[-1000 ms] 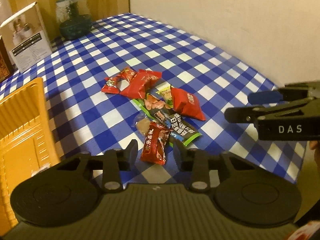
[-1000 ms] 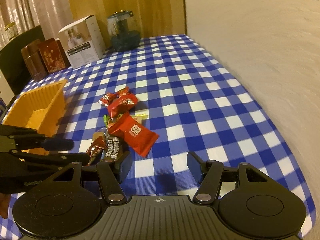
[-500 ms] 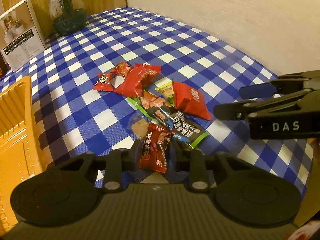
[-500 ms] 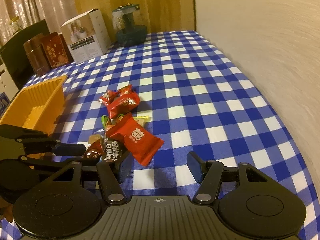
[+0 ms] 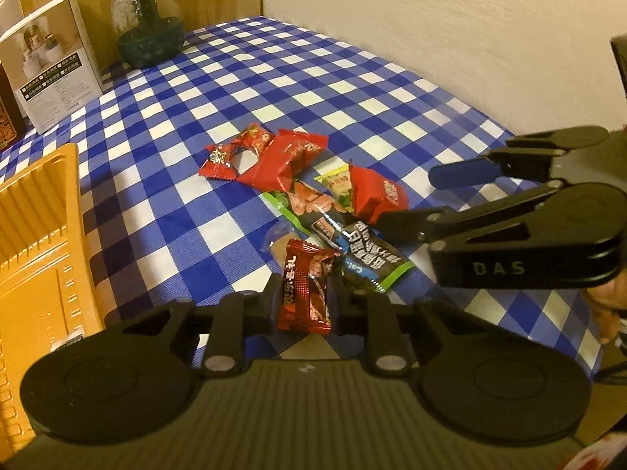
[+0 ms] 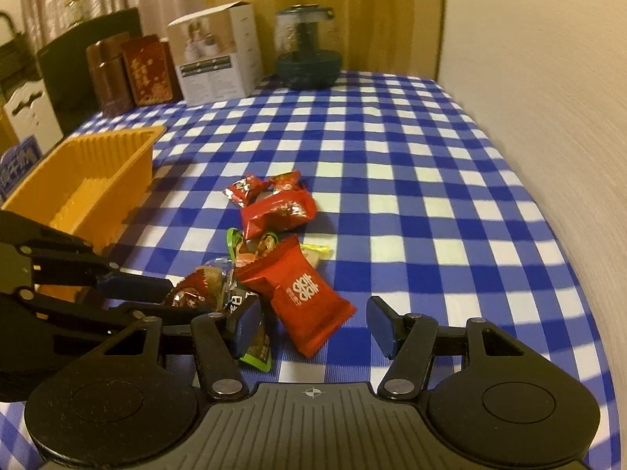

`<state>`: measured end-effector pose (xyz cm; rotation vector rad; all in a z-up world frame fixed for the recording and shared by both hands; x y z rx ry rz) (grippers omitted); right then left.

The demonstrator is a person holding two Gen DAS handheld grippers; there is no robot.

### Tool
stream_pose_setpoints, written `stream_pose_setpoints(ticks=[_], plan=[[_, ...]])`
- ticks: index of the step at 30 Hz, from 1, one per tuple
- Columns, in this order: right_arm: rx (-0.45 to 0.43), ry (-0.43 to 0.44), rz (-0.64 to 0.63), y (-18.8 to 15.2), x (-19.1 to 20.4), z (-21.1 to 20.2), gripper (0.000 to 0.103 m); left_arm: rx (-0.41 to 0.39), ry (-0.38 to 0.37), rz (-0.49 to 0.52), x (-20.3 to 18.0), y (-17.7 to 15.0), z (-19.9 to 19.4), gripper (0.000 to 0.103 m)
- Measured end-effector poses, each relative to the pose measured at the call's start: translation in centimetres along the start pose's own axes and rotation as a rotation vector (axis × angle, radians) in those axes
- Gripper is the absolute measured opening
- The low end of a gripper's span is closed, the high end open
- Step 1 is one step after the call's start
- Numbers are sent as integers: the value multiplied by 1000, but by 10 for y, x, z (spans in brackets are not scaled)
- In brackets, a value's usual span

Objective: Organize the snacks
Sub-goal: 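Grasp a dark red wrapped candy with the left tool while the right grasps a red packet, then lift the dark red candy with the left tool over the tray while the right carries the red packet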

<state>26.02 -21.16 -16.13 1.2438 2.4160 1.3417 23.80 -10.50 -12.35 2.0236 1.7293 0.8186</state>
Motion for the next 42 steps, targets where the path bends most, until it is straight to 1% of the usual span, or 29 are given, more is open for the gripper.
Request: stream_pose_setpoints(ticks=[3, 9, 10, 12, 13, 14, 15, 17, 19, 22, 24, 26, 31, 35, 37, 39, 41, 42], plan=[[17, 10, -35, 2, -1, 11, 61, 5, -11, 5, -1, -1, 2, 21], [3, 27, -42, 6, -5, 19, 60, 3, -8, 0, -1, -3, 5, 23], [2, 29, -40, 7, -5, 20, 59, 1, -8, -2, 0, -2, 6, 23], [5, 43, -31, 7, -5, 20, 48, 0, -6, -7, 0, -2, 7, 24], [12, 51, -19, 6, -6, 21, 40, 3, -3, -10, 0, -2, 8, 25], [9, 59, -5, 6, -7, 20, 37, 6, -1, -11, 0, -2, 9, 25], [9, 64, 6, 6, -7, 20, 37, 7, 0, -12, 0, -2, 9, 25], [10, 63, 13, 6, -7, 18, 30, 8, 3, -17, -1, -2, 11, 26], [5, 60, 46, 6, -9, 15, 26, 6, 4, -21, -1, -2, 11, 26], [-13, 65, 112, 5, -13, 9, 26, 4, 9, -28, -1, -2, 12, 26], [-9, 53, 125, 4, -14, 6, 26, 3, 9, -32, 0, -1, 13, 26], [4, 44, 121, 2, -14, 6, 26, 3, 9, -33, -1, -1, 13, 26], [3, 25, 116, 1, -14, 9, 27, 8, 8, -25, -2, -1, 12, 25], [20, 9, 95, 1, -13, 14, 32, 13, 0, -41, 0, -3, 10, 24], [25, 4, 91, 0, -13, 16, 32, 11, 0, -39, -1, -3, 8, 24], [28, -1, 87, 0, -12, 17, 32, 9, -2, -37, -2, -3, 7, 24], [22, -16, 99, 1, -13, 14, 27, 1, -3, -40, -3, -2, 4, 24], [17, -15, 113, 1, -14, 12, 26, -2, -3, -42, -3, -2, 3, 24]])
Point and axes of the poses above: each gripper's, at about its wrist camera, not at the fingertips, and z roughly the way its jaws point, x to its left, y to its top, the point moved 5 cm from there along z, roughly the way its jaws point, and after that the axes turned 15 degrees about y, right-handed, at the moved point
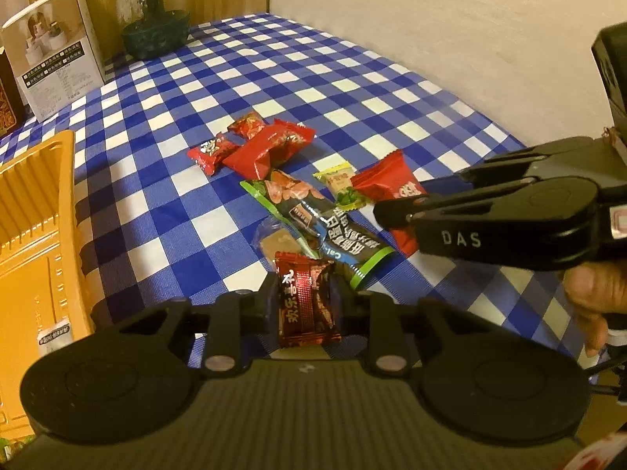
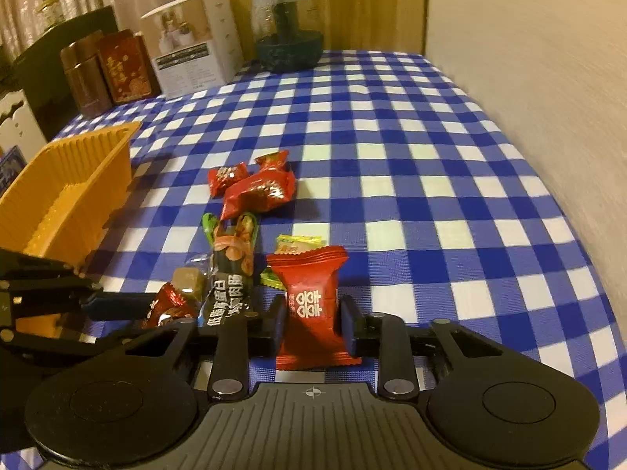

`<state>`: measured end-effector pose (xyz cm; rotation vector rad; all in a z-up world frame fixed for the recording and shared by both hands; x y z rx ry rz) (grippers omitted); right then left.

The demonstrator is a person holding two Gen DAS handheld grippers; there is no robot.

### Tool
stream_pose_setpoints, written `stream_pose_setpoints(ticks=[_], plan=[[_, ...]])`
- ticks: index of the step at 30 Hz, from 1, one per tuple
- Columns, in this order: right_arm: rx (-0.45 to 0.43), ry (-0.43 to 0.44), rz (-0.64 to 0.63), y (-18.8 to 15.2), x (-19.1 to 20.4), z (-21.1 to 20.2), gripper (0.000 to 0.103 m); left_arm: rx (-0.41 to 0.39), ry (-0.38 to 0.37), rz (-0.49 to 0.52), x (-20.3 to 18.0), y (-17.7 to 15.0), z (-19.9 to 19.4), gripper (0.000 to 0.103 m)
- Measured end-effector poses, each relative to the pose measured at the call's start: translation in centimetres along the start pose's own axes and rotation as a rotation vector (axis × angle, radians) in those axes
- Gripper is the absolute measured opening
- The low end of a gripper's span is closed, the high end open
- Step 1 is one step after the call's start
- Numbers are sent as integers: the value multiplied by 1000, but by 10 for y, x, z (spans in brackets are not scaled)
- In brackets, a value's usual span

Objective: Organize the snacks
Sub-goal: 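Lift the dark red candy with the left tool over the tray while the right carries the red packet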

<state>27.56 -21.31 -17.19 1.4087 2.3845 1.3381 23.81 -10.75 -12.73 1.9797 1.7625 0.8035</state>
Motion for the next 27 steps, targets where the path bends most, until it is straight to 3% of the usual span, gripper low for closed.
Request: stream_pose_setpoints(ticks=[11, 27], plan=[[-103, -32, 146, -3, 4, -45, 26, -31, -9, -40, 11, 6, -29, 24], [-133, 10, 186, -23, 98, -95, 26, -69, 28, -121, 64, -12, -118, 24]])
Point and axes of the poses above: each gripper's, at about its wrist camera, not at the fingertips, and z roughly the way its jaws point, x to its left, y to its top, the point moved 5 cm from there along z, roughly the way its jaws point, and after that the axes turned 15 degrees about y, right-handed, at the moved point
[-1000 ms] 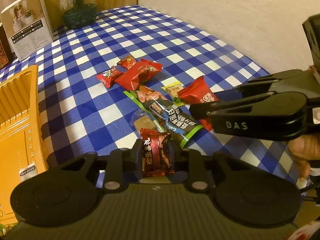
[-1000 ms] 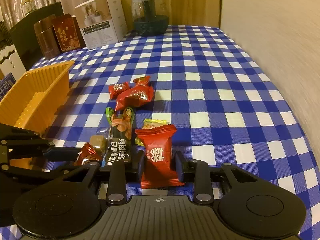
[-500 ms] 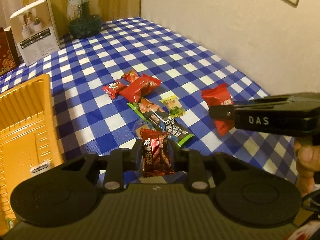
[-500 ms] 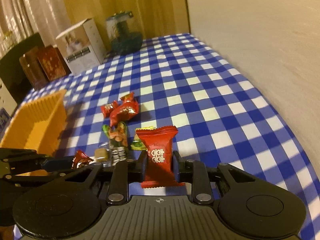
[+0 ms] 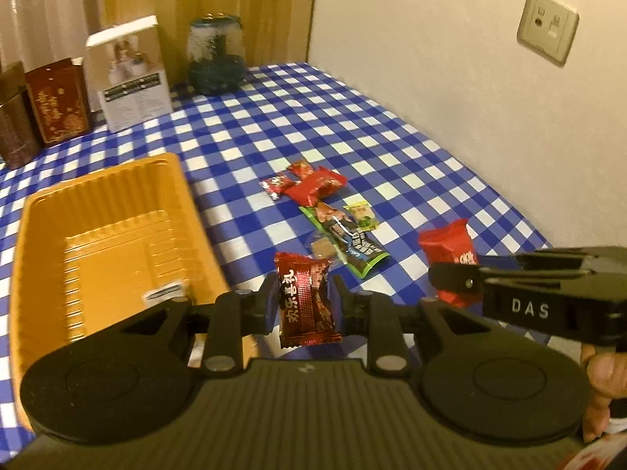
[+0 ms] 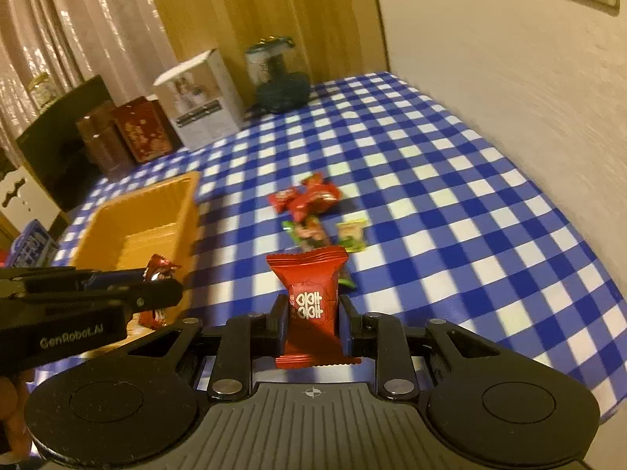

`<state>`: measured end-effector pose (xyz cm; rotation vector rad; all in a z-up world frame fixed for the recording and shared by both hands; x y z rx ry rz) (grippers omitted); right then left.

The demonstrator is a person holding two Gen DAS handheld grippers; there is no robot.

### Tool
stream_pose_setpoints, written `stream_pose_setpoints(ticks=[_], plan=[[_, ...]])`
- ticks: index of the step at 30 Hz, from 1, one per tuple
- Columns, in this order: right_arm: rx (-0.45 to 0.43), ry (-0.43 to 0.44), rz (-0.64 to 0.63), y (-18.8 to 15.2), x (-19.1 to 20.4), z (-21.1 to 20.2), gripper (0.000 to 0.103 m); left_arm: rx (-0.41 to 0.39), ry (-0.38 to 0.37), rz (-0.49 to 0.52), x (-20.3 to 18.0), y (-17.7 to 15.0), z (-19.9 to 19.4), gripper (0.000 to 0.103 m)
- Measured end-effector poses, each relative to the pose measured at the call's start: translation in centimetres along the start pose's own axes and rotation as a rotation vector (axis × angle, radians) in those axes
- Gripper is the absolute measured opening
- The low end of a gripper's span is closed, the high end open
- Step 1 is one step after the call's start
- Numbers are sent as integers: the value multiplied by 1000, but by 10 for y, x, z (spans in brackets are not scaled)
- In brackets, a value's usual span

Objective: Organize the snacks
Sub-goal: 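Lift the dark red candy with the left tool over the tray while the right carries the red packet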

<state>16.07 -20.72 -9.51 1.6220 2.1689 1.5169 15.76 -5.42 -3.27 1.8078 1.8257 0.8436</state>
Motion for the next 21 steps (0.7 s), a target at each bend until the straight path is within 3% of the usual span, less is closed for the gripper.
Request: stream_pose_setpoints(ticks=[11, 21], plan=[[18, 74, -75, -7, 74, 2, 26, 5, 69, -49, 58, -19, -37, 24], [67, 143, -154, -9, 128, 41, 26, 37, 152, -109, 119, -37, -42, 24]])
Point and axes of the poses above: each gripper's, at about its wrist camera, not at the fingertips, and z roughly the way its jaws point, x to its left, y to its top, the point moved 5 cm from there along z, roughly the way its jaws point, and after that the axes turned 15 degrees about y, right-handed, at the moved point
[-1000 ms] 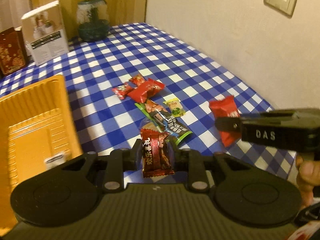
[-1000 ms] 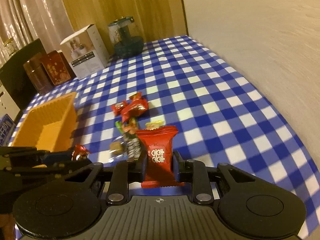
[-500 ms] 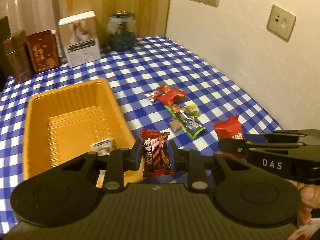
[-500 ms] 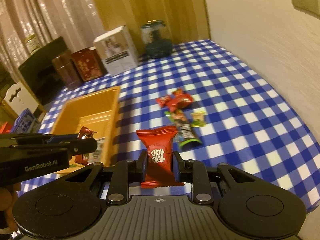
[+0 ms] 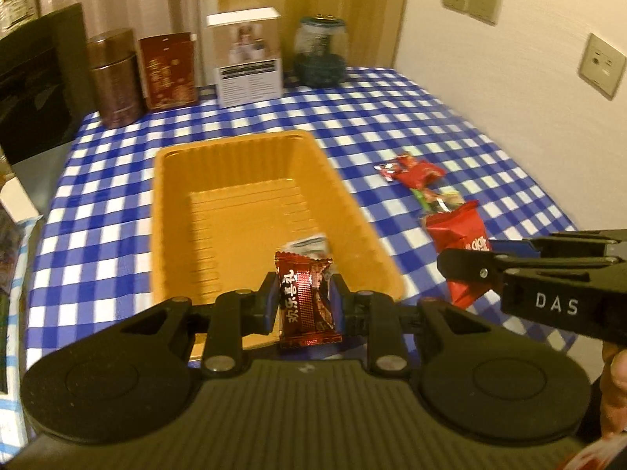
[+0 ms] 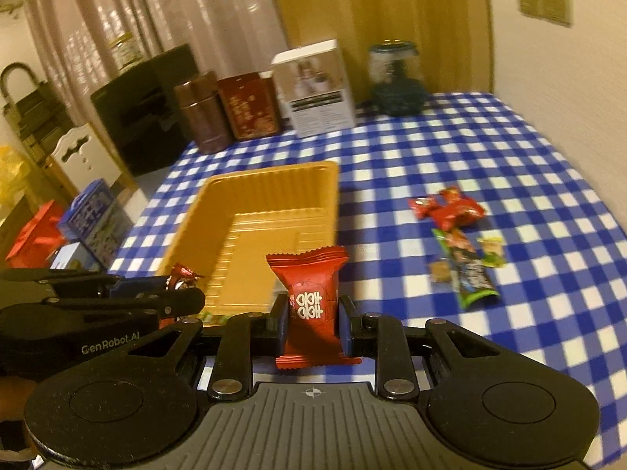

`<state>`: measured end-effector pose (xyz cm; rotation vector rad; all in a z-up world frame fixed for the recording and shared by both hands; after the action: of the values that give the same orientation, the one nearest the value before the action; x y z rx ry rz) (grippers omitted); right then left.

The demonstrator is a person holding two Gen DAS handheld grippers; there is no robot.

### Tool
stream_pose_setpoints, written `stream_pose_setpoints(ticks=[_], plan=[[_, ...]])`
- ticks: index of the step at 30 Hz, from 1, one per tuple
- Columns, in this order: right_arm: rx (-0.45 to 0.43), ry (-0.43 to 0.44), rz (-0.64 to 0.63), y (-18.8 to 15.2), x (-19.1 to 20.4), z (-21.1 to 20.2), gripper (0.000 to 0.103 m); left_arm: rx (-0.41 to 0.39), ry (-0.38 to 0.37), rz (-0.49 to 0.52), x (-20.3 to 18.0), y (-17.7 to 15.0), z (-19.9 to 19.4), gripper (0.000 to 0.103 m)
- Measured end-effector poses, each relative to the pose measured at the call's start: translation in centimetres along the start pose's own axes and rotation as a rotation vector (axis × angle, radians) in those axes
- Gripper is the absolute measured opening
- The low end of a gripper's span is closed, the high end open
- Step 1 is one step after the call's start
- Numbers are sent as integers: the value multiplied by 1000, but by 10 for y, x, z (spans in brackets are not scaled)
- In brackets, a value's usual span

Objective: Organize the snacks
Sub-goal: 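Lift the dark red candy with the left tool over the tray while the right carries the red packet, then open the left tool to drop the dark red candy while the right holds the red packet above the tray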

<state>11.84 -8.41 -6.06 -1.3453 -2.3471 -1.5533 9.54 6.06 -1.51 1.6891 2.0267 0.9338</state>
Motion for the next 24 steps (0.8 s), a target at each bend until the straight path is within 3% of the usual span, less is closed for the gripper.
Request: stream_pose_setpoints(ticks=[8, 24], plan=[[28, 32, -20, 8, 15, 34, 26, 11, 34, -20, 27, 5, 15, 24], [54, 39, -14, 21, 14, 78, 26, 36, 41, -32, 42, 14, 51, 24]])
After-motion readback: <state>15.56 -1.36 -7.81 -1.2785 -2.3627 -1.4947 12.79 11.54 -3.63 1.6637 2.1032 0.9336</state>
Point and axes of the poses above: each gripper's, at about its wrist camera, not at the fingertips, and z roughly the way its jaws point, x to its left, y to its top, the point moved 5 cm from there along z, roughly the way its jaws point, and after that the axes turned 15 degrees about y, right-handed, at the moved point
